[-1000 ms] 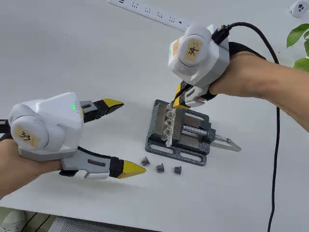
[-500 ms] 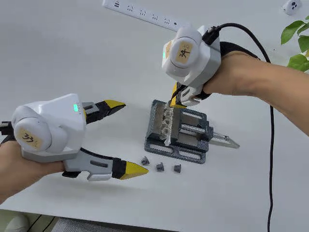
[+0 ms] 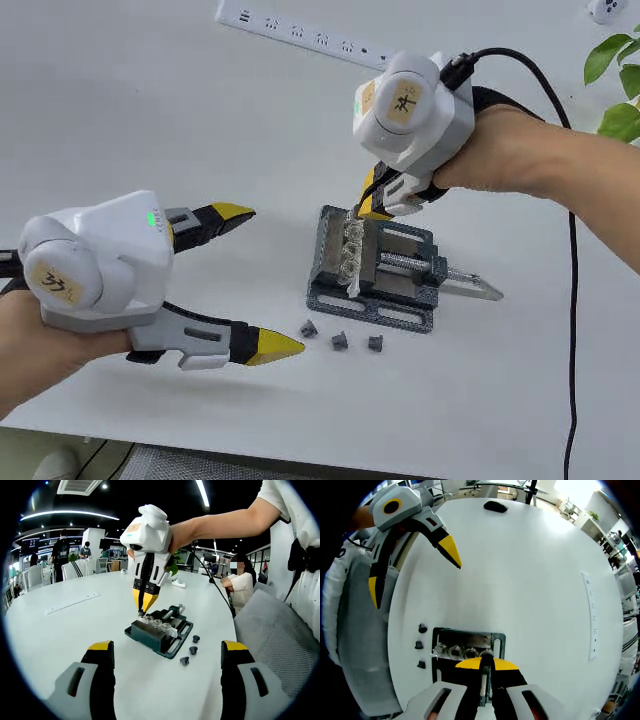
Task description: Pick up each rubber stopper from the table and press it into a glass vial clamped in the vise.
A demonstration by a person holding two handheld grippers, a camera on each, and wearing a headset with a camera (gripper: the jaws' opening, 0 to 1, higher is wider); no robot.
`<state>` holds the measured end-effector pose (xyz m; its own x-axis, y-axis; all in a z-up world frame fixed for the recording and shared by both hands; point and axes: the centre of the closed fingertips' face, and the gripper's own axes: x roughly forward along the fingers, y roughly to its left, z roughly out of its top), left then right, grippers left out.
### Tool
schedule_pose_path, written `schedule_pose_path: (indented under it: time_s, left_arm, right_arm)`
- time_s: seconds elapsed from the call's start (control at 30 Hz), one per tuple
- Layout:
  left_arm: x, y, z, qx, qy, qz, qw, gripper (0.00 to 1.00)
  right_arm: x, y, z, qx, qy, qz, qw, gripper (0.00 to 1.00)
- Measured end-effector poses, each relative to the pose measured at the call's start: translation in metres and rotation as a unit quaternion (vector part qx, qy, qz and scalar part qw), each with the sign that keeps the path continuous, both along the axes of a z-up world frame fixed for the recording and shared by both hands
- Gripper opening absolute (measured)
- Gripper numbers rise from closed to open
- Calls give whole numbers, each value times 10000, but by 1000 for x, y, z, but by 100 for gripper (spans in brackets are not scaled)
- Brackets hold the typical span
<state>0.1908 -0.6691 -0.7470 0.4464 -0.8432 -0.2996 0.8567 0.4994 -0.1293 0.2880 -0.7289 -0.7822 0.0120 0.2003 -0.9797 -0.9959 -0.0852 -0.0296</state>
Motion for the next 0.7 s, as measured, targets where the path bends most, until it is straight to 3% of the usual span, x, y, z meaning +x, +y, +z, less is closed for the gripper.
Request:
schedule_pose_path:
  time_s: [0.17, 0.37, 0.7]
  left_arm:
    - [1, 2, -5, -20, 7, 46, 10000, 86]
    - [2, 0, -3, -77, 5, 97, 9999, 86]
    - [2, -6, 6, -113, -26, 44, 9999, 86]
  right_arm:
    - [0, -3, -1, -182, -96, 212, 9996, 2]
    - [1, -2, -4, -420, -10, 209, 9989, 1]
    - [0, -3, -4, -390, 24, 127, 9992, 1]
